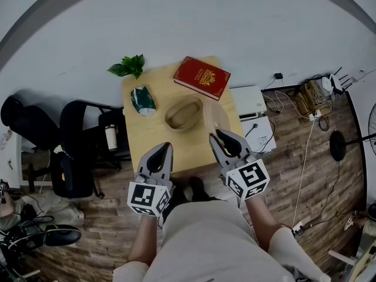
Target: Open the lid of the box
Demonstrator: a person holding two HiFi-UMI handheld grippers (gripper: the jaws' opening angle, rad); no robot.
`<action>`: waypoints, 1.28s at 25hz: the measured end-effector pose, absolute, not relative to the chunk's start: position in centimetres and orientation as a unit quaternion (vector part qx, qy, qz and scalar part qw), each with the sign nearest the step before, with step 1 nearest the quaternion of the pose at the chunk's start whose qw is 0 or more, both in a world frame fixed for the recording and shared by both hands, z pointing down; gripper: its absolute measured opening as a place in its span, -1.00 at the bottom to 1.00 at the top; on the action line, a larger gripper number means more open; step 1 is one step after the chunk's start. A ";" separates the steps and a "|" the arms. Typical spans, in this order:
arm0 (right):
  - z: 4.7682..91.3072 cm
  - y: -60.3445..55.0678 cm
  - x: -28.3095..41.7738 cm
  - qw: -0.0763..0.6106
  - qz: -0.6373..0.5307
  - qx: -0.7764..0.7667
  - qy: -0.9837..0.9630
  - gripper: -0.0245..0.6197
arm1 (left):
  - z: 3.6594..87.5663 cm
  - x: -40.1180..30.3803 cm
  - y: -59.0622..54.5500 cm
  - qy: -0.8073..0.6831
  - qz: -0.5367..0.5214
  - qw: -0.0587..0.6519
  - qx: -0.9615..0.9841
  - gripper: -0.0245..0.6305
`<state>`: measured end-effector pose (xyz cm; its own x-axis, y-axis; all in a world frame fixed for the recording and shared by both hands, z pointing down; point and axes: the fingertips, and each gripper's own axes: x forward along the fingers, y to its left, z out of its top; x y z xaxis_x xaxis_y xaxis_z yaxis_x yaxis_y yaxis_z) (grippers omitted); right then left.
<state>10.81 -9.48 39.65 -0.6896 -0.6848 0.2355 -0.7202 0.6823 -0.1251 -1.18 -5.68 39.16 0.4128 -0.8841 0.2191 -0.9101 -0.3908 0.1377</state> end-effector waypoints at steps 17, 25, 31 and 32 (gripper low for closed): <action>39.8 -9.3 11.0 0.078 0.121 0.380 -0.914 -0.71 | 39.4 -1.8 -5.3 -0.546 0.052 0.132 0.826 -0.90; 39.7 -9.4 11.1 0.078 0.119 0.380 -0.914 -0.70 | 39.3 -1.8 -5.3 -0.547 0.052 0.131 0.825 -0.90; 39.6 -9.4 11.1 0.081 0.116 0.380 -0.914 -0.71 | 39.3 -1.9 -5.2 -0.548 0.051 0.133 0.824 -0.90; 39.6 -9.3 11.1 0.081 0.116 0.379 -0.914 -0.71 | 39.4 -1.9 -5.1 -0.548 0.051 0.133 0.824 -0.90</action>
<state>11.06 -9.33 39.61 -0.6990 -0.6751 0.2358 -0.7126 0.6852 -0.1506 -1.88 -5.15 39.36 0.3947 -0.8895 0.2303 -0.9168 -0.3647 0.1627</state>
